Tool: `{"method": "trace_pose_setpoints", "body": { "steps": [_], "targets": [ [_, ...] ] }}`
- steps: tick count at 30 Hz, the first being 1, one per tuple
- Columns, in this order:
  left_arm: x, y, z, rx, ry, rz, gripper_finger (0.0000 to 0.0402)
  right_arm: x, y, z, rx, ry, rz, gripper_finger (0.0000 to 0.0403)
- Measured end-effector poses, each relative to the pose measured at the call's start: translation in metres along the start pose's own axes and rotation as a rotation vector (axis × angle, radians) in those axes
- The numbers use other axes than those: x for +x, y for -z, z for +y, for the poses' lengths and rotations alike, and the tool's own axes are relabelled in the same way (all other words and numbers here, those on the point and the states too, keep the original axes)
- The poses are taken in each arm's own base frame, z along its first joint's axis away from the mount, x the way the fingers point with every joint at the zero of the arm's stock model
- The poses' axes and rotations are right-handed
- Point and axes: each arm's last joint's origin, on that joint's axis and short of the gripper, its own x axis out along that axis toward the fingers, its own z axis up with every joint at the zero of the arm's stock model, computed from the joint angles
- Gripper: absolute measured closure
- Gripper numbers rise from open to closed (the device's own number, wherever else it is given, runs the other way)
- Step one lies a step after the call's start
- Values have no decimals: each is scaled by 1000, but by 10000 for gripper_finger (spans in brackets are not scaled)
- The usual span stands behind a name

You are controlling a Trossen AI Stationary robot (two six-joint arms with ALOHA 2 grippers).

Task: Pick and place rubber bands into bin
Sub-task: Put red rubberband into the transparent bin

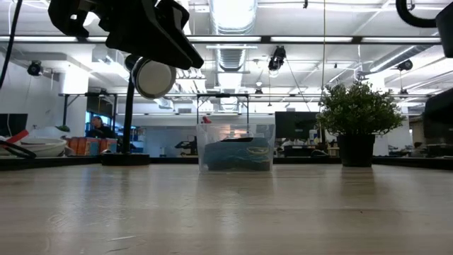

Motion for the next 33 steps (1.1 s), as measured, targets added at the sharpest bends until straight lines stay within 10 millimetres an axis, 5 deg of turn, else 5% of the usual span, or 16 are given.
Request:
{"method": "trace_pose_setpoints", "body": {
  "steps": [16, 25, 33],
  "targets": [
    [0, 0, 0, 0, 0, 0, 254, -4, -1, 3, -25, 99, -43, 389],
    [0, 0, 0, 0, 0, 0, 254, -10, -9, 9, -95, 146, -100, 394],
    [0, 0, 0, 0, 0, 0, 254, -34, -24, 13, -199, 373, -166, 395]
  ]
}}
